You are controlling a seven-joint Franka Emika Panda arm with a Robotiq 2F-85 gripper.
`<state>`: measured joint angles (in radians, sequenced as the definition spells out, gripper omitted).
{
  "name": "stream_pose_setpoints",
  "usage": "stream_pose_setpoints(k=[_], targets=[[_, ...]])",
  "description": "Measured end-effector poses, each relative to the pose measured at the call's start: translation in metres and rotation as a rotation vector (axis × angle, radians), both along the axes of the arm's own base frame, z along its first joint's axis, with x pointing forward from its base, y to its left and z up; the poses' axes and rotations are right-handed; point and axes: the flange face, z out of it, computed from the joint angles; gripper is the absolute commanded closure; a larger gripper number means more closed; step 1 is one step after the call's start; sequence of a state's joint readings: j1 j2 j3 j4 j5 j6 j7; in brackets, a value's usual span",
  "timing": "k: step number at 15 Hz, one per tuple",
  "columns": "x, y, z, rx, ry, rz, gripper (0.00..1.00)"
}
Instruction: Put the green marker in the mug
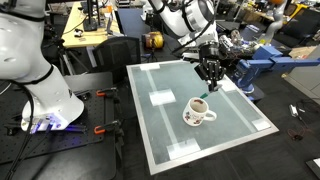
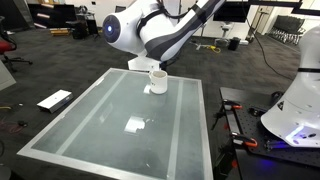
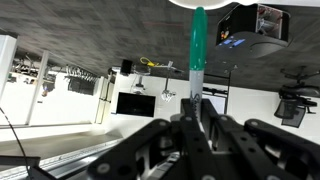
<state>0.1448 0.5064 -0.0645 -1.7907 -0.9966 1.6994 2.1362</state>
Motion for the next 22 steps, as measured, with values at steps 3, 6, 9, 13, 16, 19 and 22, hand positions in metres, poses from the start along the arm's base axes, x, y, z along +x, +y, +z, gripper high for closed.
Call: stream_pose_setpoints(k=[3,6,9,13,16,19,22], targets=[[0.000,0.003,-0.010,-0.024,0.021,-0.024,0.97],[-0.001,0.004,-0.023,-0.034,0.046,-0.036,0.97],[-0.001,0.003,-0.039,-0.033,0.070,-0.048,0.62],[-0.002,0.004,-0.056,-0.021,0.093,-0.062,0.38],[-0.001,0.005,-0.059,-0.020,0.094,-0.063,0.16],[0.003,0.005,-0.054,-0.018,0.082,-0.063,0.00],[0.007,0.005,-0.043,-0.016,0.060,-0.065,0.00]])
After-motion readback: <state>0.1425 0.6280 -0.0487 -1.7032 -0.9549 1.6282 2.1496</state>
